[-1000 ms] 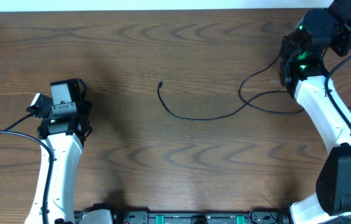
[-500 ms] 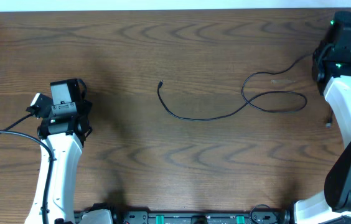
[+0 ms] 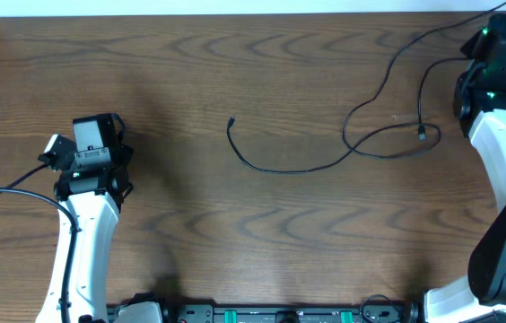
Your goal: Untangle cables
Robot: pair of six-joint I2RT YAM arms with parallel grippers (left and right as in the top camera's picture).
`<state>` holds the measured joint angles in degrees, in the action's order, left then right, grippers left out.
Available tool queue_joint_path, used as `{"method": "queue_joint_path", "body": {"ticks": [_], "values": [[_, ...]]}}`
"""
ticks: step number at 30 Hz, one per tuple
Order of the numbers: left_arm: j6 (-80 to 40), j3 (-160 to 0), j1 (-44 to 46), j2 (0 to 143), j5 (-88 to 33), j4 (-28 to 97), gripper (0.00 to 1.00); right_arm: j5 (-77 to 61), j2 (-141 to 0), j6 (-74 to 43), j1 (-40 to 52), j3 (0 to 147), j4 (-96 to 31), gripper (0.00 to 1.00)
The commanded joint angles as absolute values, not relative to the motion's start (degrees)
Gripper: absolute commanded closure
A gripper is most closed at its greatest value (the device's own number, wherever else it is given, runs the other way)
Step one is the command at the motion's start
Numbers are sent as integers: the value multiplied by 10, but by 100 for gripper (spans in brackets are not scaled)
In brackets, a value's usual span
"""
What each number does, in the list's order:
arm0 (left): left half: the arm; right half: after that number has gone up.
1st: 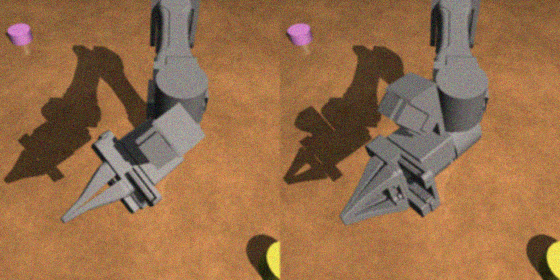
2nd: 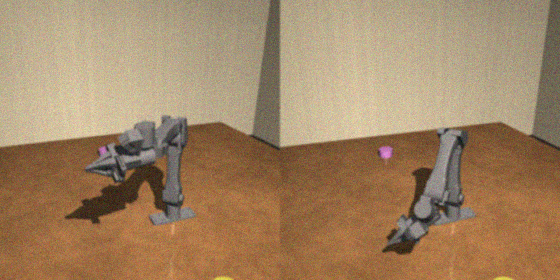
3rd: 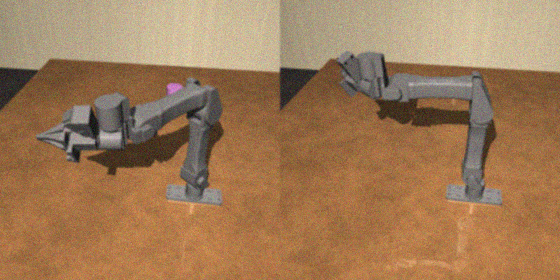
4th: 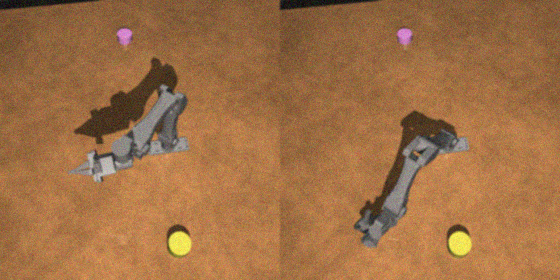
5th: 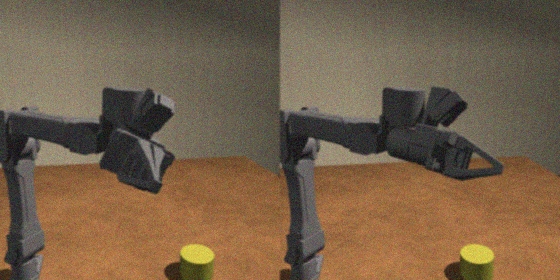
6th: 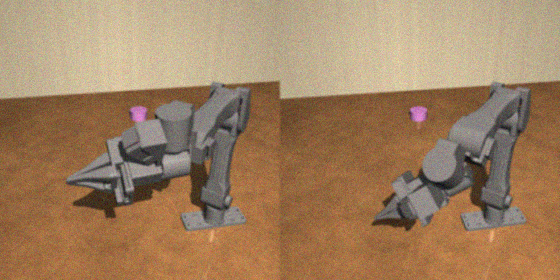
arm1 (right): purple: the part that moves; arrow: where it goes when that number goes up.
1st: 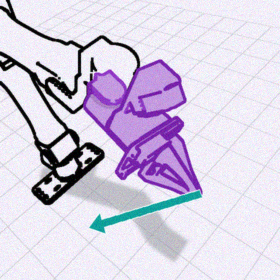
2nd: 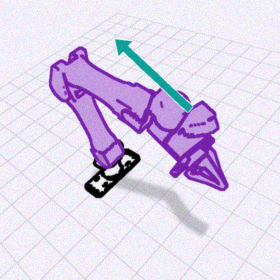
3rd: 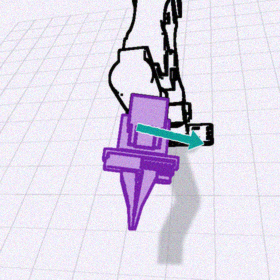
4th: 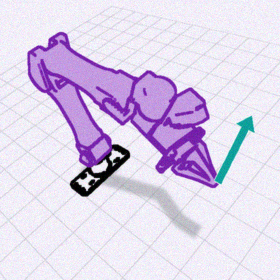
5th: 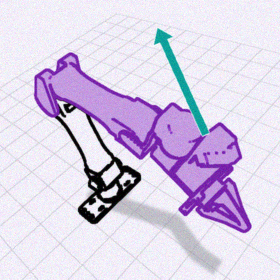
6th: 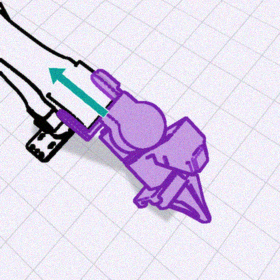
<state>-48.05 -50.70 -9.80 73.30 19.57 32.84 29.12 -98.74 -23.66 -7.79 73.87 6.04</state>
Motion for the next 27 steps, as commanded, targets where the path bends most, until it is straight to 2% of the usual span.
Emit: {"method": "queue_joint_path", "body": {"ticks": [1, 5, 6, 8, 9, 10, 14, 23, 27], "values": [[-484, -507, -100, 730, 199, 330, 13, 276, -1021, -272, -104, 742, 43, 99], [-484, -507, -100, 730, 199, 330, 13, 293, -1067, -272, -143, 742, -2, 98], [-484, -507, -100, 730, 199, 330, 13, 292, -1071, -272, -152, 742, -17, 91], [-484, -507, -100, 730, 199, 330, 13, 292, -1074, -272, -170, 742, -56, 46], [-484, -507, -100, 730, 199, 329, 13, 291, -1074, -272, -177, 742, -75, 13], [-484, -507, -100, 730, 199, 330, 13, 289, -1072, -272, -181, 742, -88, 1], [-484, -507, -100, 730, 199, 329, 13, 260, -1061, -272, -180, 742, -149, 1], [-484, -507, -100, 730, 199, 330, 13, -122, -1016, -159, -106, 742, -173, 1], [-484, -507, -100, 730, 199, 330, 13, -154, -1017, -158, -46, 742, -212, 1]]}}
